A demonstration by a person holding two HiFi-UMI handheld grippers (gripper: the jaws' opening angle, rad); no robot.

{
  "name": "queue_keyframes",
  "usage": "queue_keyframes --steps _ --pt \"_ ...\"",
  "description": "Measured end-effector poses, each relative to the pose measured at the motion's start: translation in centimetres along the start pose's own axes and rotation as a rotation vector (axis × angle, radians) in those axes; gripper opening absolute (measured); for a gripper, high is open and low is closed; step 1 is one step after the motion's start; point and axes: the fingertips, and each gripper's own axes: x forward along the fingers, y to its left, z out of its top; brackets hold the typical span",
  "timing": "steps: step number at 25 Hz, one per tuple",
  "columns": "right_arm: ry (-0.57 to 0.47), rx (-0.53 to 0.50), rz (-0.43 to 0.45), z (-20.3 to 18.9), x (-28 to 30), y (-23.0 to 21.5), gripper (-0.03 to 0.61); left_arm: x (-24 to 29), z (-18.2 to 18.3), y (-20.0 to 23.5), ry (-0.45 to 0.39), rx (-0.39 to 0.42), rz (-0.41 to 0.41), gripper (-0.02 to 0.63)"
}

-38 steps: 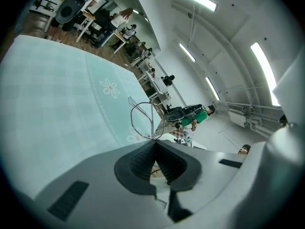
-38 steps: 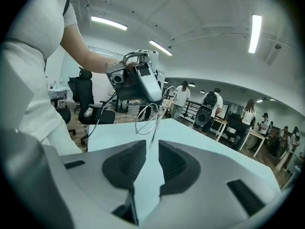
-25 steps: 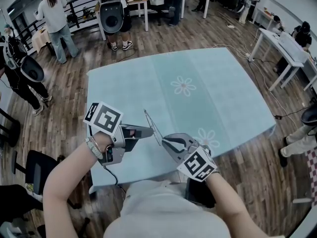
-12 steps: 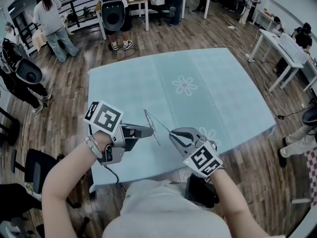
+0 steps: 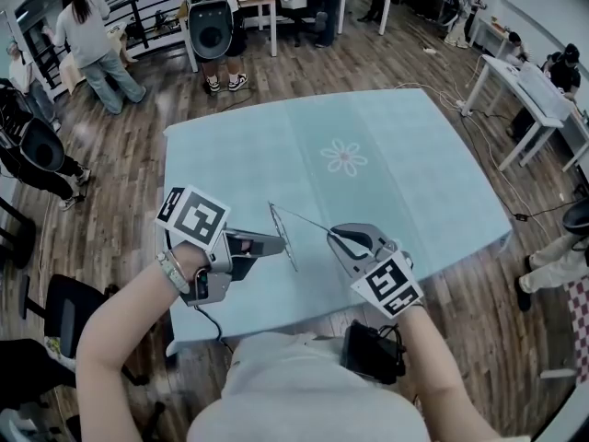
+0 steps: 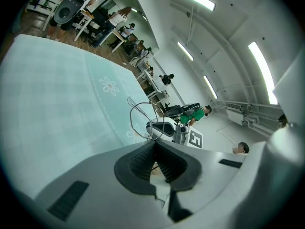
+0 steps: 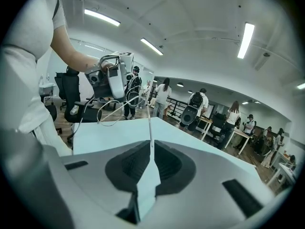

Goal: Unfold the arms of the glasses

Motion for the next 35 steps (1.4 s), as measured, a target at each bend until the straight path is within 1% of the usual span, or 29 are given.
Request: queue_keyframes --steps 10,18,24,29,35 --pt "-0.002 -0.046 -0.059 1.5 0.2 -3.9 0.032 0.0 0.0 -0.3 0.010 0.000 -0.010 0.008" --pt "-0.004 -0.069 -0.073 2.2 1.2 -5.2 0.034 0.1 -0.8 -0.2 0.005 -0.007 -0.019 0.008" --pt "-0.011 -0.063 -0.079 2.7 2.1 -6.1 0.033 0.2 -0.6 -0.4 -0.001 -0.009 -0.030 0.008" --pt "-0.036 -0.029 -0.101 3.4 2.5 -6.8 0.036 0.2 -0.4 -0.3 -0.003 -0.015 -0.038 0.008" --pt "-0.043 -0.006 -0.119 3.7 2.6 -7.2 0.060 0.3 -0.6 -0.6 0.003 -0.012 -0.048 0.008"
